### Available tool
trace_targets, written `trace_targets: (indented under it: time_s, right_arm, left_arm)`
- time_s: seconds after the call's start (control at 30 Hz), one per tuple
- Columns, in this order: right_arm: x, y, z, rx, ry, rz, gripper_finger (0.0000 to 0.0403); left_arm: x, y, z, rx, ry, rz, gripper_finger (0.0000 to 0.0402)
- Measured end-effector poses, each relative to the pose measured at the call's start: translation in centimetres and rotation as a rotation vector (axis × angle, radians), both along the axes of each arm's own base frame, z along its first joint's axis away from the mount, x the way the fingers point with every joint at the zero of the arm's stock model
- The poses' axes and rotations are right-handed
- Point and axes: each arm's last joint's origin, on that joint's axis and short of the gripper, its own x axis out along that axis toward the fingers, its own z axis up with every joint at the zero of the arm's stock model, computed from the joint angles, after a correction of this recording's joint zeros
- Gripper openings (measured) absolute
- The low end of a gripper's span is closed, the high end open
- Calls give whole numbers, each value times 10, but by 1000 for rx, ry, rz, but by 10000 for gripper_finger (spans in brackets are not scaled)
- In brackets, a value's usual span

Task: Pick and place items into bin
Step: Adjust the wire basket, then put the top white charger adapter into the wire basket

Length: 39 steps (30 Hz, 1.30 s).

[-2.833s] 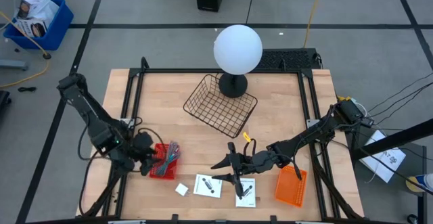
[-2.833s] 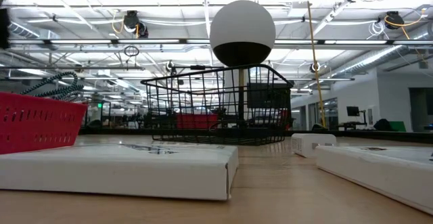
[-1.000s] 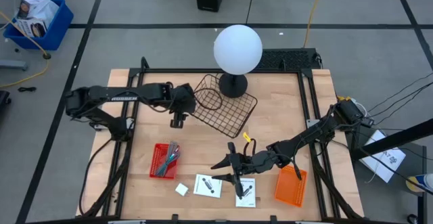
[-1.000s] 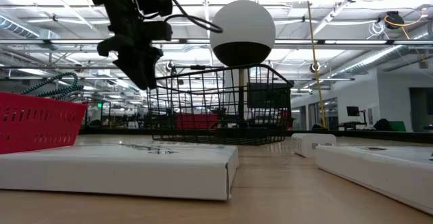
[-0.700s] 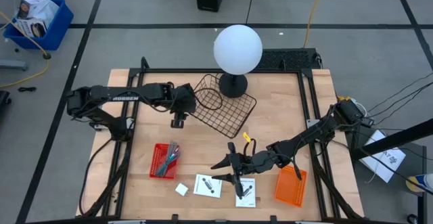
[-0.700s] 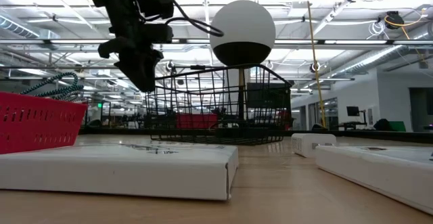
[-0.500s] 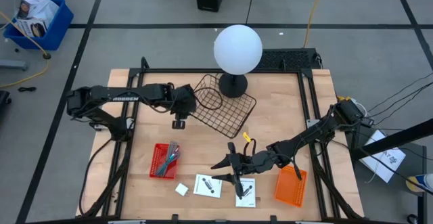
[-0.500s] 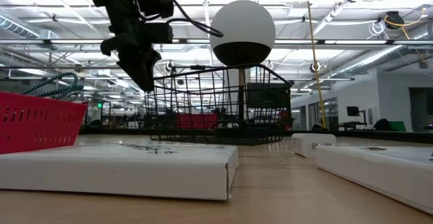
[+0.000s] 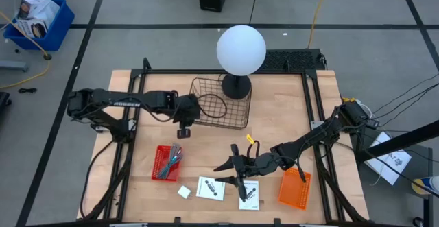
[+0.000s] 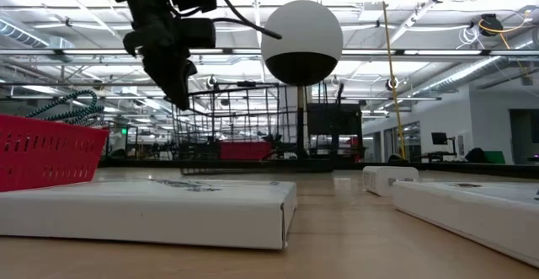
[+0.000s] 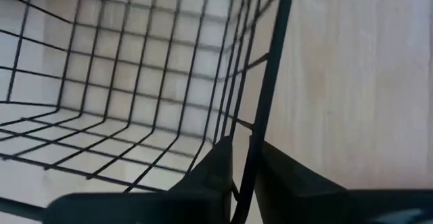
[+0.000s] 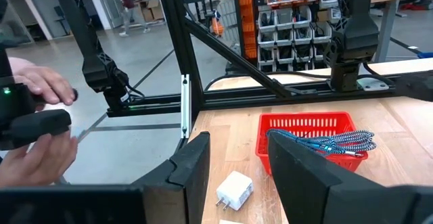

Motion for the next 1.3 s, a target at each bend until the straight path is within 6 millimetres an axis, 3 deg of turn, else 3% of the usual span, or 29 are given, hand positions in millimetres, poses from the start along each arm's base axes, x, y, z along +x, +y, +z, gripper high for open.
trace_targets:
  time_s: [0.47, 0.9, 1.07, 1.3]
  right_arm:
    - [0, 0, 0, 0, 0, 0, 141]
    - [0, 0, 0, 0, 0, 0, 141]
    - [0, 0, 0, 0, 0, 0, 141]
    - [0, 0, 0, 0, 0, 0, 141]
  left_arm:
    - [5, -31, 1, -95, -26, 129, 59]
    - [6, -33, 1, -99, -42, 156, 64]
    - [6, -38, 1, -103, -41, 149, 88]
    - [6, -39, 1, -110, -41, 146, 151]
